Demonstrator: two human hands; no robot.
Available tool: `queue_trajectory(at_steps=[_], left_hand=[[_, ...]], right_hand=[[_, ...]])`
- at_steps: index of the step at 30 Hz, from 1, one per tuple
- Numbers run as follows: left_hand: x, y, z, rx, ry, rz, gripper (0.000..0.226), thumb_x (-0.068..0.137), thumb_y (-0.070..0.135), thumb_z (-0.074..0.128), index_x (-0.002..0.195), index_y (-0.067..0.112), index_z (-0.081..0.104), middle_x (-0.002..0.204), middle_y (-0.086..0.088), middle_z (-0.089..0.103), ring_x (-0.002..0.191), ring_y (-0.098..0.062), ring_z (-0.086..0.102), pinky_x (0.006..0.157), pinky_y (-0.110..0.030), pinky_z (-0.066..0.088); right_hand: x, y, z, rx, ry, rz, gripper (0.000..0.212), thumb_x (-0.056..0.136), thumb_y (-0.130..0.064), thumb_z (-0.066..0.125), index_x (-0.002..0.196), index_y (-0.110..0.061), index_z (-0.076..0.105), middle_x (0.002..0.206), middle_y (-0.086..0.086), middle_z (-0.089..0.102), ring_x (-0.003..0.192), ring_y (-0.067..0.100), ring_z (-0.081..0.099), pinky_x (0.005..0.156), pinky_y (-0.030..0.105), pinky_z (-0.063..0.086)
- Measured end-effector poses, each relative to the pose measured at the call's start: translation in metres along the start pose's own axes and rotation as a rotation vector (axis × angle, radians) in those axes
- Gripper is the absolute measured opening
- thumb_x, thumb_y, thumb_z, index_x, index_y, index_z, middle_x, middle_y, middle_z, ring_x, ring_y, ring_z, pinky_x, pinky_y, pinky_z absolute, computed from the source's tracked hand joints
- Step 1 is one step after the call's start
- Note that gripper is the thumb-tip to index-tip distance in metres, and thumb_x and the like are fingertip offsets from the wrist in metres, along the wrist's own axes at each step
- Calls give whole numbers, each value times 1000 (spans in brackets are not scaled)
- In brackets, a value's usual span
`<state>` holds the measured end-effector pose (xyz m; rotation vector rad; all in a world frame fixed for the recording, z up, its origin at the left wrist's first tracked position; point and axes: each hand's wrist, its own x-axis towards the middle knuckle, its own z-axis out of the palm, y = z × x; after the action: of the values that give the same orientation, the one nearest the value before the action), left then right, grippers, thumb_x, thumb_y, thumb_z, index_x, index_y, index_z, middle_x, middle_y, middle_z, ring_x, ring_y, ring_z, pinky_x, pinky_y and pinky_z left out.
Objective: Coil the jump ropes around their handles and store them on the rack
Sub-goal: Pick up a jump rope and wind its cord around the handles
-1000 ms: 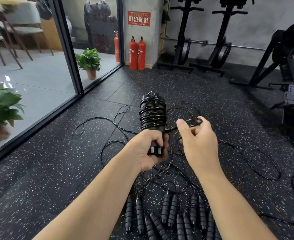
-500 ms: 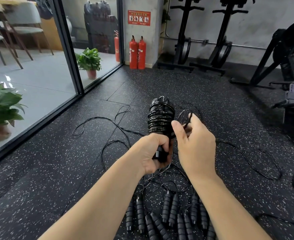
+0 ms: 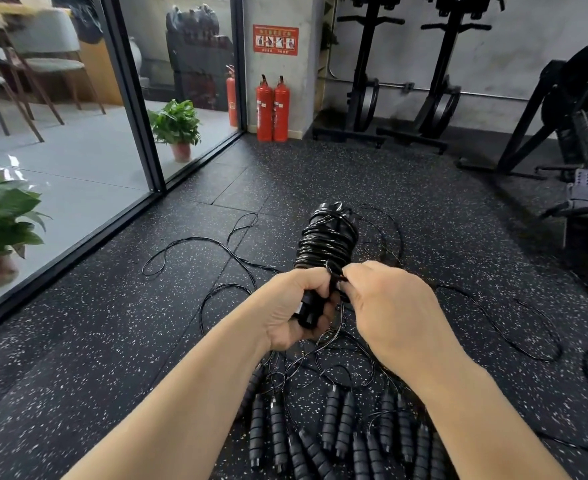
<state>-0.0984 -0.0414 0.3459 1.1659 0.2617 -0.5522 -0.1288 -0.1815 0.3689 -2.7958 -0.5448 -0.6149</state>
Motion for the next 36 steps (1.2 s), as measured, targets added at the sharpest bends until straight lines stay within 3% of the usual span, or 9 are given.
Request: queue_trajectory(at_steps=[5,10,13,17,23,28,31,33,36], left_hand=[[-3,-2,5,40,-56,45,17,63,1,51,79,5,57,68,-7,59,52,-15,48,45,-20,41],[-3,-4,12,49,-64,52,8,72,9,55,79,8,58,66,-6,62,53,-15,49,46,-19,41],[-3,-4,19,24,-42,72,18,68,28,63,73,11,63,65,-5,61,53,-15,48,49,-21,38],[0,-7,26,-48,8,95,43,81,46,50,58,14,69,64,-6,61,51,-18,48,52,-24,36],[0,-12,32,-45,19,121,43,80,40,48,52,15,68,62,-6,61,52,-18,46,56,-27,32],[-1,-10,32,-56,-13,69,34,68,39,51,70,9,65,67,-9,58,52,-20,46,51,-24,35],[1,-8,32,-78,-32,35,48,50,39,58,86,6,62,69,-10,57,53,-20,47,48,-22,37],[1,-6,33,-98,-43,26,59,40,38,62,89,6,61,70,-9,57,53,-20,47,47,-22,37],[-1,-4,34,-104,-42,22,48,44,36,56,83,8,60,68,-9,56,53,-20,45,50,-22,35]], right_hand=[[-2,5,-14,-54,-157,-1,15,94,-20,52,80,-24,49,77,-7,45,71,20,49,59,29,30],[-2,2,-23,-58,-214,36,10,96,-24,47,95,-27,56,89,-7,51,83,19,54,63,27,29],[-2,1,-26,-56,-207,55,15,97,-29,44,95,-22,57,96,-4,57,91,22,59,64,29,31],[-3,1,-27,-53,-202,72,16,96,-28,45,83,-22,49,95,-1,59,86,24,59,63,30,33],[-5,-1,-33,-26,-244,140,16,94,-23,49,78,-20,47,87,1,56,83,26,58,63,29,32],[-5,4,-37,-45,-293,184,31,94,-23,50,66,-18,39,64,-6,35,62,21,38,61,28,30],[-4,7,-35,-36,-270,178,25,95,-29,50,73,-21,43,63,-9,32,60,18,35,48,27,25],[-5,7,-33,-31,-256,160,23,95,-30,49,74,-22,43,65,-9,31,64,19,40,49,27,24],[-6,9,-31,-16,-224,143,23,95,-31,49,74,-24,43,65,-8,32,74,22,49,57,30,26]])
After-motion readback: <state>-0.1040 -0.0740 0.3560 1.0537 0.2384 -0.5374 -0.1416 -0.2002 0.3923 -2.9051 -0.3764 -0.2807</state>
